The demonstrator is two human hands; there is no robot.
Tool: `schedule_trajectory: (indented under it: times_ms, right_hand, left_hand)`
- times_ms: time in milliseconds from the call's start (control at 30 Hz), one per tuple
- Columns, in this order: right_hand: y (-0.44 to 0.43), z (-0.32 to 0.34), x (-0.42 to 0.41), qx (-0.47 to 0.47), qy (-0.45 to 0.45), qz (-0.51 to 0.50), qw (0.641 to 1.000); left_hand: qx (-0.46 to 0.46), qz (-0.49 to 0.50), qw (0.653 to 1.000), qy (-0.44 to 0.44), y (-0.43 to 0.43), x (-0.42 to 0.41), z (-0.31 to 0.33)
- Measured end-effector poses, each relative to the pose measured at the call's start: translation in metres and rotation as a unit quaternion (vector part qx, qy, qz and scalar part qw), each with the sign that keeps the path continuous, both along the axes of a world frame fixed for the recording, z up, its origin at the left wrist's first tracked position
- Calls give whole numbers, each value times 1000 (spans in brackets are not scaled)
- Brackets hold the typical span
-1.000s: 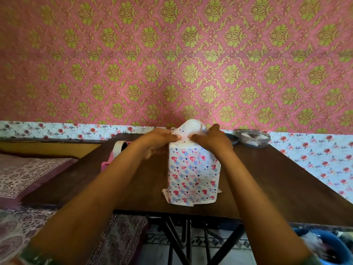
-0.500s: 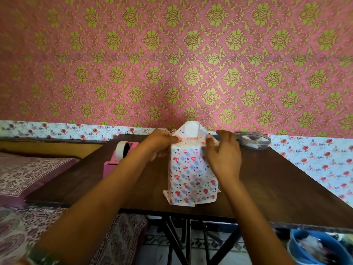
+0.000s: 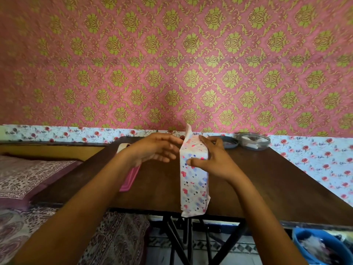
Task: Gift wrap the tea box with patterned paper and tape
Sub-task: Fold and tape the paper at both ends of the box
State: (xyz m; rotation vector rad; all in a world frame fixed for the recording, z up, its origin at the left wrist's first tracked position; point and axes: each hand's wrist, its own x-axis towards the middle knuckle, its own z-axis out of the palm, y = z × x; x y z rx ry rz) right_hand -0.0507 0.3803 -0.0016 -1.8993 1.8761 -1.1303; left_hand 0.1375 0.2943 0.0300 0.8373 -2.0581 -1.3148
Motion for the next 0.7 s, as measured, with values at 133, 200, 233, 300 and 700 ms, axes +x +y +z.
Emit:
schedule_trajectory:
  times_ms: [133, 200, 233, 300, 700]
  right_hand:
    - [8, 4, -9, -39, 48, 51, 997]
    - [9, 8, -16, -29, 53, 83, 995]
    - [8, 10, -20, -25, 55, 95, 994]
    - [9, 14, -30, -22, 55, 104, 993]
    - [8, -1, -22, -50, 129, -46, 989]
  left_hand:
    - [-70, 83, 994, 32, -20, -19, -11]
    - [-86, 63, 994, 26, -27, -26, -12]
    - [-92, 43, 995, 20, -29, -28, -12]
    - [-104, 19, 994, 16, -33, -31, -10]
    - [-225, 85, 969, 63, -25, -26, -4]
